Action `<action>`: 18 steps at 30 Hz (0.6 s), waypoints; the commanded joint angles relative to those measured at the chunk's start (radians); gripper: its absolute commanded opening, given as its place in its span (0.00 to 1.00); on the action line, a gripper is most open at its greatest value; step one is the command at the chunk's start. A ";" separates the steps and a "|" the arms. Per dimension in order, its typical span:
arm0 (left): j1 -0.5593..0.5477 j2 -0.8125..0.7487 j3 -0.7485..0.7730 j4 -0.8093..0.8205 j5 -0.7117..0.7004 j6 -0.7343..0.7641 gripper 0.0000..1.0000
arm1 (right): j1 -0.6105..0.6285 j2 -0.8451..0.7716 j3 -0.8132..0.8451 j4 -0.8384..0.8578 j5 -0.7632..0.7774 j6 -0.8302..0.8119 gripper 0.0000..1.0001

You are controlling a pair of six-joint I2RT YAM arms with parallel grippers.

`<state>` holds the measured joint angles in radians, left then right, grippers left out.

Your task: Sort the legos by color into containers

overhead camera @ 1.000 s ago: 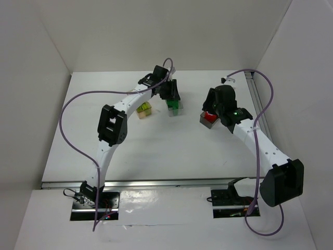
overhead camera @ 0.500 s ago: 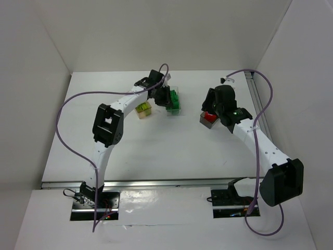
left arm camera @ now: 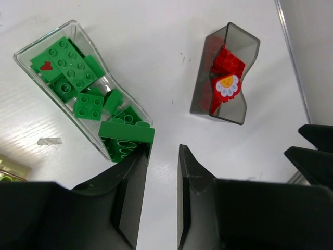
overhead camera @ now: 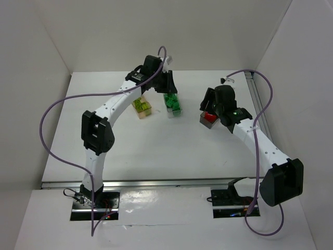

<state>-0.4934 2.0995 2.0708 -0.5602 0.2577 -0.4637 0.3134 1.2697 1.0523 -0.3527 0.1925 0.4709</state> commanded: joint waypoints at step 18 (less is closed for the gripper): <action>0.015 0.215 0.086 0.043 0.037 -0.006 0.56 | -0.007 -0.043 -0.003 -0.023 0.018 0.005 0.66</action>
<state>-0.4847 2.3230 2.1494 -0.5381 0.2867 -0.4519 0.3134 1.2591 1.0523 -0.3656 0.1993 0.4740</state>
